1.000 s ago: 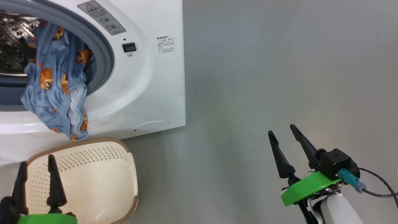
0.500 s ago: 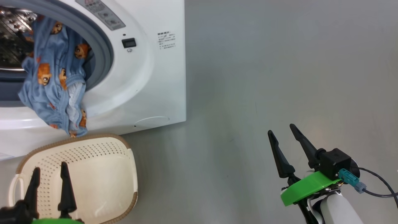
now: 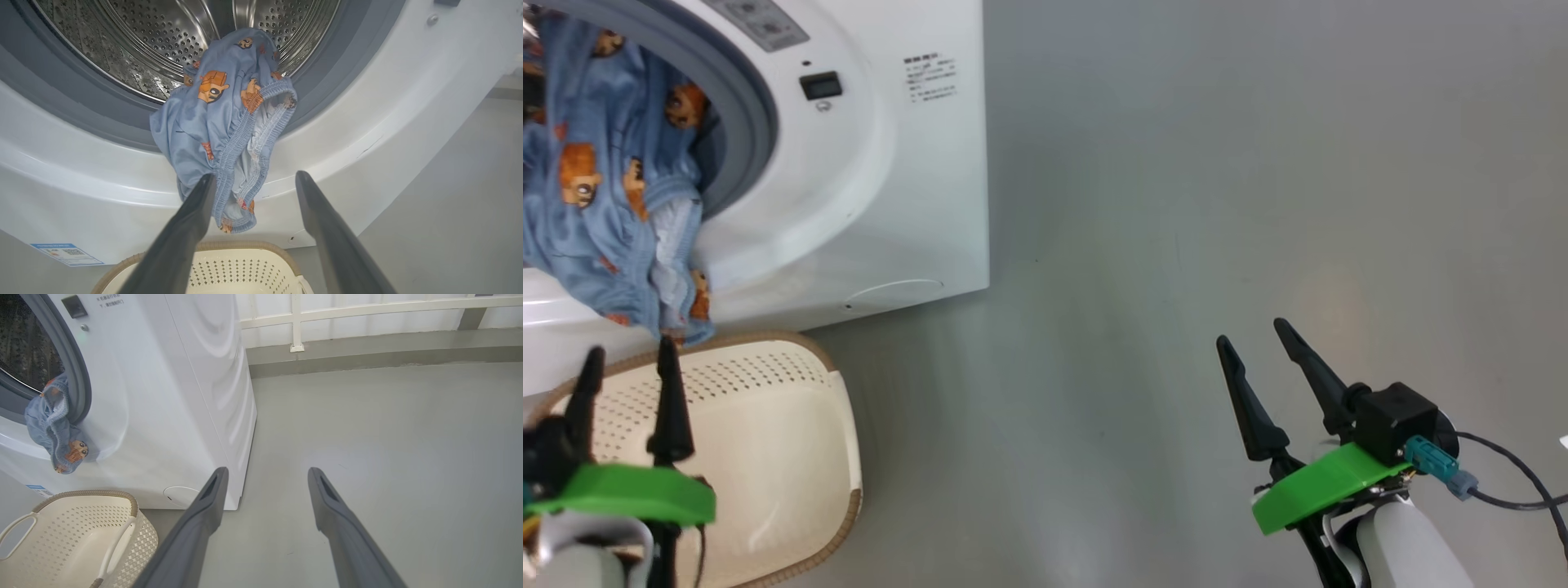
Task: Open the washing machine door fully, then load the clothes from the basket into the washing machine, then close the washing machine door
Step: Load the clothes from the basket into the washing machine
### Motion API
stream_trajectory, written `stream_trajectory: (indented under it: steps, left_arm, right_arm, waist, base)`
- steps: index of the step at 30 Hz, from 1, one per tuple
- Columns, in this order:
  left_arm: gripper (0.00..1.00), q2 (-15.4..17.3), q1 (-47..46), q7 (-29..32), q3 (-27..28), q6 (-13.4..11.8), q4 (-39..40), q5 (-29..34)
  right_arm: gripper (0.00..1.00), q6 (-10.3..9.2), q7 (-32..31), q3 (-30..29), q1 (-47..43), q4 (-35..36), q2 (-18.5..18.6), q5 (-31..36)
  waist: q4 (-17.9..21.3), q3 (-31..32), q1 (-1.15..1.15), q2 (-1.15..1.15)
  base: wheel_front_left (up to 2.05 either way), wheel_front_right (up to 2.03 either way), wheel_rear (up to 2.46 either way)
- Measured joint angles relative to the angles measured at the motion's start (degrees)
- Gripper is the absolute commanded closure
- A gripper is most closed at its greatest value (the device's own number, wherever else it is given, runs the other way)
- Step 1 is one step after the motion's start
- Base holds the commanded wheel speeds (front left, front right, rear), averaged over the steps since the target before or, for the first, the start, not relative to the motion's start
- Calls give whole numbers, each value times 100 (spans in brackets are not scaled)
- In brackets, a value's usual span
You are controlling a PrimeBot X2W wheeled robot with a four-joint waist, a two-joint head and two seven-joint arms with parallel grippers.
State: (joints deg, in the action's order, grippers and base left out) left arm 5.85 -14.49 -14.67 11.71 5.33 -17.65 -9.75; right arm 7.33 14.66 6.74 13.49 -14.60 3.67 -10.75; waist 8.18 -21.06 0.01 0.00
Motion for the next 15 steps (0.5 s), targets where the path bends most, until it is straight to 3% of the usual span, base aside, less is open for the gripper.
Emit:
stream_trajectory:
  steps: [15]
  left_arm:
    - [0, 566, -1625, 59, -137, 49, -1839, 98]
  right_arm:
    - [0, 0, 0, 21, 252, 5, -15, -57]
  waist:
    - [132, -474, 0, 0]
  base:
    - [0, 0, 0]
